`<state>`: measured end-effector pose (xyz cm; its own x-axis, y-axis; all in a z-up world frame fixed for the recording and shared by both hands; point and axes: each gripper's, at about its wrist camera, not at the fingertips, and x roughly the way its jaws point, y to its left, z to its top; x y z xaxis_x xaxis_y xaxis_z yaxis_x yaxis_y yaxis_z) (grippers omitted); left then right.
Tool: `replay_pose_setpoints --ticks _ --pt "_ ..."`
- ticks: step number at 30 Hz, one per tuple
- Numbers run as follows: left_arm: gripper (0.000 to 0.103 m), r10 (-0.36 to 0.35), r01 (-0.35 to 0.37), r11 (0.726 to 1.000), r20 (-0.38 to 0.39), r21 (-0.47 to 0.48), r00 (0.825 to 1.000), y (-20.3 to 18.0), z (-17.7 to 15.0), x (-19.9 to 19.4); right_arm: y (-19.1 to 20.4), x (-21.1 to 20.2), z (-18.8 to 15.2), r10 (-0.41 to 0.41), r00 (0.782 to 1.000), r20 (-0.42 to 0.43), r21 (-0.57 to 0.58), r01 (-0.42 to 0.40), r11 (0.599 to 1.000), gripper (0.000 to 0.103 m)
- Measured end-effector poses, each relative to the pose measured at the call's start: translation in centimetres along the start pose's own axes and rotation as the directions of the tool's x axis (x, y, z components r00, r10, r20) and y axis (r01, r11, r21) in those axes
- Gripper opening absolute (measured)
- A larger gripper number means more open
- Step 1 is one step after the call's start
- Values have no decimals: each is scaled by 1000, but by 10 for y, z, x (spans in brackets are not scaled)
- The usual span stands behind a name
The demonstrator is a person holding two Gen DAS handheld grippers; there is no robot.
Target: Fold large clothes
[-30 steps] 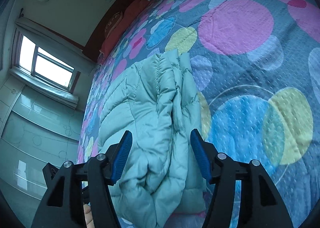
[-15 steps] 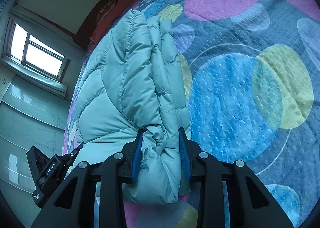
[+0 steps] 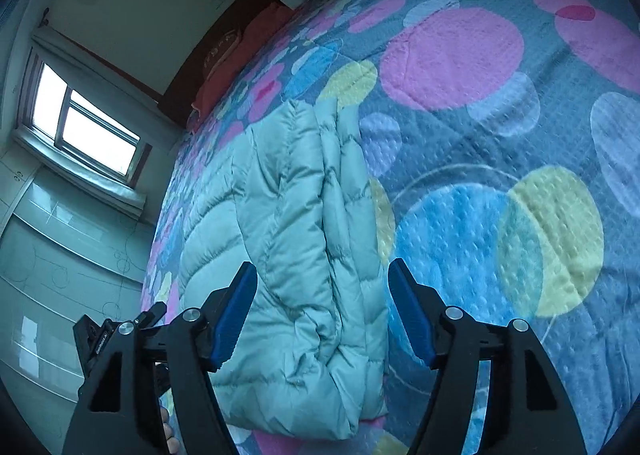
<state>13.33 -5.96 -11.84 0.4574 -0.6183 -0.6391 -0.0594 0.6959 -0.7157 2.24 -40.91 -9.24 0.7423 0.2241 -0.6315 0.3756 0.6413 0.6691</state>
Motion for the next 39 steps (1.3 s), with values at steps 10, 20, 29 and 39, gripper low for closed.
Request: replay_pose_setpoints --ticks 10,20,29,39 --pt "82 -66 52 985 -78 -162 995 11 5 45 -24 63 8 84 995 -44 134 -78 988 75" --pt "60 -76 69 994 -78 -88 994 5 8 53 -7 84 -2 154 984 -89 104 -144 984 49" --pt "45 -75 73 997 -67 -32 995 -1 16 43 14 86 -5 192 980 -61 67 -188 980 31" --pt "43 -55 55 998 3 -20 998 9 52 9 61 123 -2 271 959 -82 27 -269 963 29"
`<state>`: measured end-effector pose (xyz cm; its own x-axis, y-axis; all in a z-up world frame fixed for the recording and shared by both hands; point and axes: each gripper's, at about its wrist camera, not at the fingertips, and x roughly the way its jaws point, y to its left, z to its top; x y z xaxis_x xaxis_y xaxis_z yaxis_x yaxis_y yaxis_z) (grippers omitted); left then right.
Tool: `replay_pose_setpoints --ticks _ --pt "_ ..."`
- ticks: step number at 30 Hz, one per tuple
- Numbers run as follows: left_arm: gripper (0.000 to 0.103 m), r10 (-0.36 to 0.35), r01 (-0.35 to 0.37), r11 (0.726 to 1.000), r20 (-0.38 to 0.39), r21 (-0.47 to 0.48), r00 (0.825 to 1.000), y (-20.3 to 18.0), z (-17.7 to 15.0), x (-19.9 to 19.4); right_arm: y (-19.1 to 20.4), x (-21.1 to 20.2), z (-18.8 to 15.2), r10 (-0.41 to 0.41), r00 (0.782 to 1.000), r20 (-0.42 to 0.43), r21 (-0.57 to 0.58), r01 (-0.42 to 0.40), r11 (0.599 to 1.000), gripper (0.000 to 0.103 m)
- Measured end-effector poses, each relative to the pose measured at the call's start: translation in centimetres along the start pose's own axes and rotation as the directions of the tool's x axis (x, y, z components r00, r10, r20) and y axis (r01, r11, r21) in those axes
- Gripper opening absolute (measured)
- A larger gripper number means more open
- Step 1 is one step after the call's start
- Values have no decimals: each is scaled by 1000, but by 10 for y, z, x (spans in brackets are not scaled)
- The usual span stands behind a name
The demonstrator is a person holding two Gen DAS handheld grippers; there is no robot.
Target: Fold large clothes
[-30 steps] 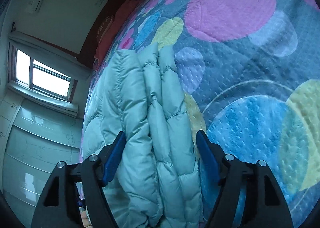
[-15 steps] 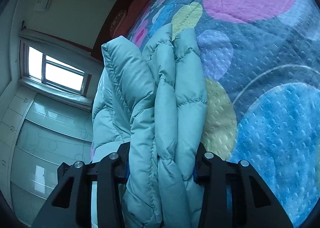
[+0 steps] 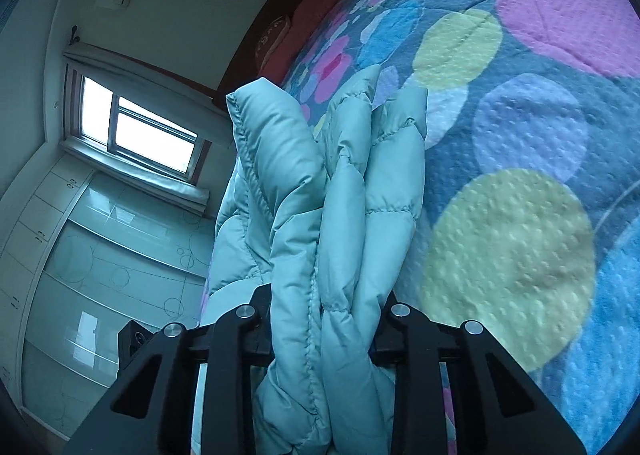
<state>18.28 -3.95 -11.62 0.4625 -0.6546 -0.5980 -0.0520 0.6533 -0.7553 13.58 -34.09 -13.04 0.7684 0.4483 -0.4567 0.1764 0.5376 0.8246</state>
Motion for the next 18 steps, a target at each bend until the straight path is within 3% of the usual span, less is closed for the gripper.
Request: replay_pose_setpoints --ticks 7,12,18 --pt "43 29 -26 999 73 -36 997 29 38 -28 31 54 1 52 997 -57 -40 -55 998 29" --pt "43 76 -71 996 84 -56 994 55 53 -32 24 91 -4 27 993 -114 -33 -31 999 29" --pt "47 55 -52 997 67 -55 996 67 56 -26 11 94 -3 38 990 -134 -5 -39 999 29"
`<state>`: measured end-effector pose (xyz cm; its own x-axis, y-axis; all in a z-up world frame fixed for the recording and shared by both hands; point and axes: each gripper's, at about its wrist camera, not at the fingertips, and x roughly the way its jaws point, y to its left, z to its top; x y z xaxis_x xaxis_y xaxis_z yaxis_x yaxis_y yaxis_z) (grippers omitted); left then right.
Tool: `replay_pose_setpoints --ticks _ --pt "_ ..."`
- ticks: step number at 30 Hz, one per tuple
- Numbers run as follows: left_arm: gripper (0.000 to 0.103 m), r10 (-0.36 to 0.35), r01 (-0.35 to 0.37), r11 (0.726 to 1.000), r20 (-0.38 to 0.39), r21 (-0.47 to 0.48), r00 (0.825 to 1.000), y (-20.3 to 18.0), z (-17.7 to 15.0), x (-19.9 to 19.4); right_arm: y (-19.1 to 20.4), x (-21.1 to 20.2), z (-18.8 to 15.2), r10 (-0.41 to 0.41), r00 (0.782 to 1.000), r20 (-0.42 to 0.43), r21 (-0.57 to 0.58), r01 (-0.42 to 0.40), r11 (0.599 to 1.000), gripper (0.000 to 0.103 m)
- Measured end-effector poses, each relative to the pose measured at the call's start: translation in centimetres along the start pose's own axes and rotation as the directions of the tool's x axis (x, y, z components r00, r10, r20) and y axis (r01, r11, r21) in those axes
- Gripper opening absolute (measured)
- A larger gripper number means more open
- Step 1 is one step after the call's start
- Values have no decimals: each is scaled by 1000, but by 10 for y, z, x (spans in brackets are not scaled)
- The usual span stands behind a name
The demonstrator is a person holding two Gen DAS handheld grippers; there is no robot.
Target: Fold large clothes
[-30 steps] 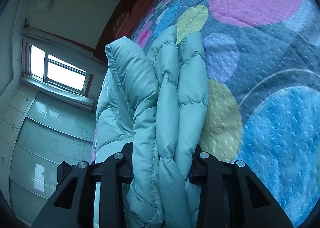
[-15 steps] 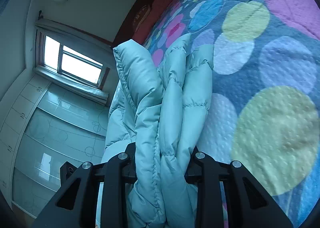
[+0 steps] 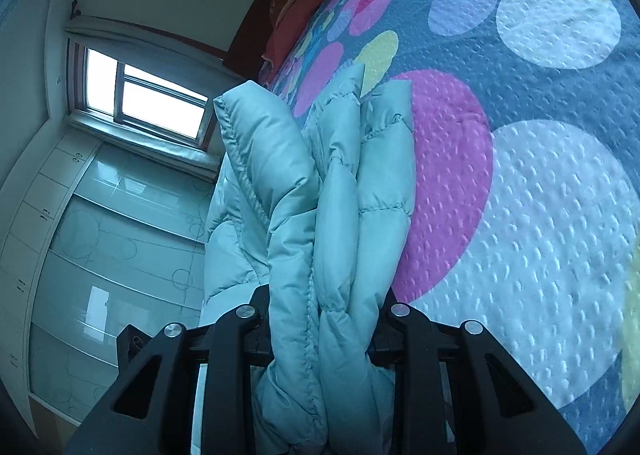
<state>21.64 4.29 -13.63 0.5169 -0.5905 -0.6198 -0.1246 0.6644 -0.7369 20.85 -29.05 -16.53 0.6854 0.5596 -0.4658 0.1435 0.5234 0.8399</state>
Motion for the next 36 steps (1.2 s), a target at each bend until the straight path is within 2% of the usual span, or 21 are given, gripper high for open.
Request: replay_pose_setpoints --ticks 3,7,12,17,22,23,25,26,29,36 --pt "53 -16 16 1000 -16 -10 1000 2 3 -1 -4 -10 5 -17 1000 -18 -5 16 1000 37" --pt "64 -29 28 999 -22 -40 999 12 9 -12 3 -23 15 -43 999 5 -23 44 999 64" --pt "67 -17 17 999 1 -32 1000 14 31 -15 10 -34 39 -50 998 33 -25 51 998 71" --pt "69 -12 11 1000 -28 -10 1000 5 52 5 6 -21 67 -64 998 15 -2 64 998 71" --pt "69 33 -33 999 -36 6 999 0 62 23 -4 2 74 -55 998 -7 70 55 996 71" --pt "69 45 -44 999 -37 10 998 -1 65 25 -9 4 74 -65 998 -2 85 65 994 66" --pt "67 60 -60 998 -38 23 997 -3 66 30 -16 8 71 -68 997 -20 98 70 993 47" --pt "64 68 -66 997 -36 34 997 -5 65 33 -20 11 70 -69 997 -22 103 70 992 41" --pt "63 97 -95 993 -25 70 995 -9 62 39 -24 13 68 -78 997 -21 88 79 993 33" --pt "63 119 -115 986 -25 121 993 -11 58 44 -25 7 65 -68 997 -30 77 70 995 31"
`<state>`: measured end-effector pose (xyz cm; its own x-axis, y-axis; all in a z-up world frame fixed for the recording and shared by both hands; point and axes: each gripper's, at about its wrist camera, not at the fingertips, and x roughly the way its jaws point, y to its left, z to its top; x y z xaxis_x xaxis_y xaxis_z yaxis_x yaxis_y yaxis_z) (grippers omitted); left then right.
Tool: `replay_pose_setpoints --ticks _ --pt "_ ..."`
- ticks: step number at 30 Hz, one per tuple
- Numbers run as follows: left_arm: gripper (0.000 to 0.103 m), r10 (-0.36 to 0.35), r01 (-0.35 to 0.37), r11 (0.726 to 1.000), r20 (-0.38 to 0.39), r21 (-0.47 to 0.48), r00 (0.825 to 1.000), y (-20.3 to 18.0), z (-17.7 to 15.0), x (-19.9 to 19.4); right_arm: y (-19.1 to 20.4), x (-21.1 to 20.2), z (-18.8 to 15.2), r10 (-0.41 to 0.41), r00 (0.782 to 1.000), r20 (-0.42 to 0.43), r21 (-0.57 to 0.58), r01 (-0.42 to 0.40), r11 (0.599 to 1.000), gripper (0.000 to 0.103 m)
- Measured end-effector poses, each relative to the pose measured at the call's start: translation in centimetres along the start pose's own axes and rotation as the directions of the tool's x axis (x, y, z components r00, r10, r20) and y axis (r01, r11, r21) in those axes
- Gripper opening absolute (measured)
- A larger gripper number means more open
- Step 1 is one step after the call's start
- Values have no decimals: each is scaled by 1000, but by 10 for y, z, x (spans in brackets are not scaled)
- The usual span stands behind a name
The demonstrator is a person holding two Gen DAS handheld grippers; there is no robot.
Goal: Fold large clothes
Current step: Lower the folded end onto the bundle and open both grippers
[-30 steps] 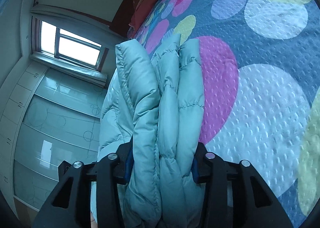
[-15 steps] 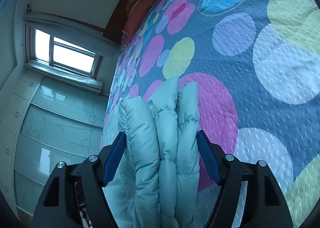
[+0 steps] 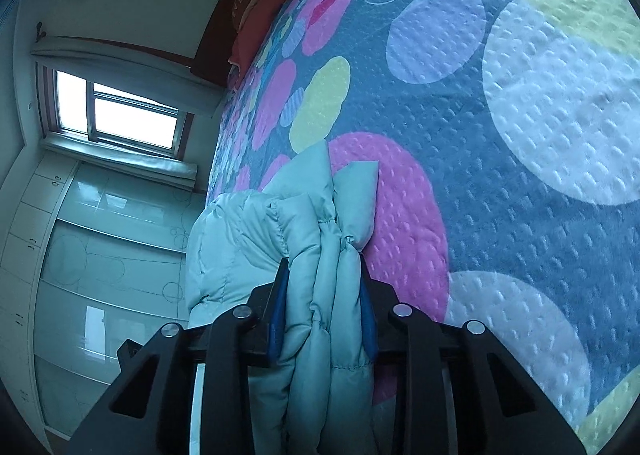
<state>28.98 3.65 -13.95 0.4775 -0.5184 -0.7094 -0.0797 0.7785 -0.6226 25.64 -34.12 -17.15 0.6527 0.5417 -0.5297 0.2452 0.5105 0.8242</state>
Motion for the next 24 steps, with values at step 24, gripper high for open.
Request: replay_pose_setpoints --ticks 24 --pt "59 -107 106 994 -28 -18 994 23 -86 -60 5 -63 -104 20 997 -73 -33 -23 999 60"
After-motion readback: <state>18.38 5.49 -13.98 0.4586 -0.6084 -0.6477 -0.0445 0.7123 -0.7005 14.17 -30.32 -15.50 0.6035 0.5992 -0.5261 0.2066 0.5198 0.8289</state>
